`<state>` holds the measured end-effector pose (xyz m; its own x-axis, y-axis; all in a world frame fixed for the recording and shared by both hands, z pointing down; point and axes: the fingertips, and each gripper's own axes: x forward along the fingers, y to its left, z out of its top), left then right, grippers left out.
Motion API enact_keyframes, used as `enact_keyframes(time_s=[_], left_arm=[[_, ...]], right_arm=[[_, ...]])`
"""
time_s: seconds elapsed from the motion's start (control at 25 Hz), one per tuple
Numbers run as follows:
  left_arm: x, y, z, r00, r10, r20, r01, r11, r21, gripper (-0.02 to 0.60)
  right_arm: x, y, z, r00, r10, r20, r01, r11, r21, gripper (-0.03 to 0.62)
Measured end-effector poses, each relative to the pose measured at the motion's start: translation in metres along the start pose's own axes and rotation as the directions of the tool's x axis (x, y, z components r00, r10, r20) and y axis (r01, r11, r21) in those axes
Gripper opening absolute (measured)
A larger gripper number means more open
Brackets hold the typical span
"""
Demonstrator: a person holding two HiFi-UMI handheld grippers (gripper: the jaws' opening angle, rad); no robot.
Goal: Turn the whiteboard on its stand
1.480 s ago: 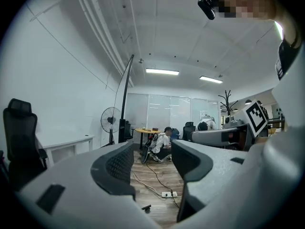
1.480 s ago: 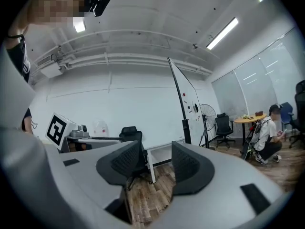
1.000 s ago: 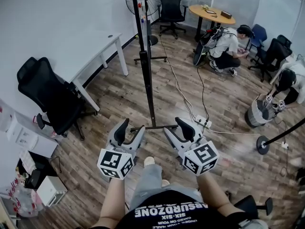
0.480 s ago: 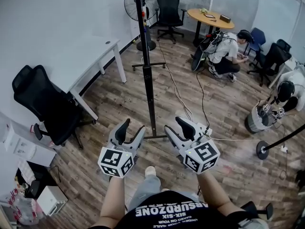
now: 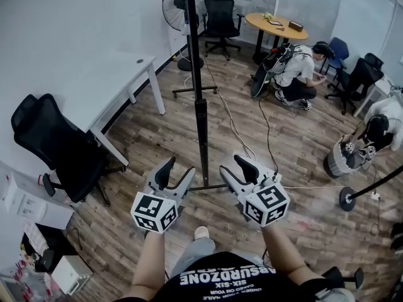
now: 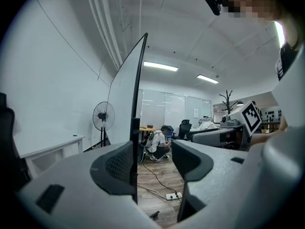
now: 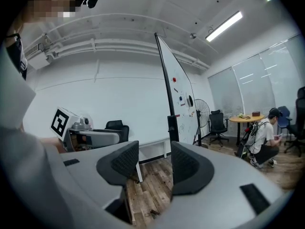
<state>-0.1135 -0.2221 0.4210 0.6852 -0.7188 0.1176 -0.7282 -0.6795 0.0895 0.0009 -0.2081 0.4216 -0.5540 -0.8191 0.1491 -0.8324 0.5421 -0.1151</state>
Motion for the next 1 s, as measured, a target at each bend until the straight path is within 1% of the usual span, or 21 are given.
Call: enact_keyframes(time_s=[0.32,0.44,0.56,0.72,0.88,1.0], left_arm=[[0.023,0.036,0.001,0.999,-0.044,-0.005,0.044,0.999,-0.019,0.238],[0.034,0.044,0.002,0.998,-0.068,-0.009,0.068,0.998,-0.015,0.238],[0.048,0.050,0.002,0.996,-0.088,-0.018,0.088,0.996,-0.011,0.238],[0.068,0.058,-0.005,0.994,-0.107,-0.036,0.106,0.994,-0.026,0.238],[0.090,0.062,-0.007,0.993,-0.105,-0.057,0.104,0.994,-0.020,0.238],[0.103,0.066,-0.008,0.992,-0.101,-0.076,0.100,0.995,-0.023,0.238]], right_arm=[[0.038,-0.012,0.001,0.999,-0.031,-0.026,0.030,0.999,-0.010,0.192],[0.049,-0.016,0.003,0.999,-0.035,-0.026,0.035,0.999,-0.020,0.195],[0.059,-0.020,0.003,0.999,-0.019,-0.036,0.018,0.999,-0.035,0.193],[0.070,-0.028,0.002,0.998,-0.004,-0.060,-0.001,0.998,-0.070,0.193],[0.078,-0.044,0.009,0.998,0.008,-0.056,-0.013,0.995,-0.099,0.193],[0.088,-0.055,0.011,0.997,0.028,-0.076,-0.035,0.994,-0.100,0.193]])
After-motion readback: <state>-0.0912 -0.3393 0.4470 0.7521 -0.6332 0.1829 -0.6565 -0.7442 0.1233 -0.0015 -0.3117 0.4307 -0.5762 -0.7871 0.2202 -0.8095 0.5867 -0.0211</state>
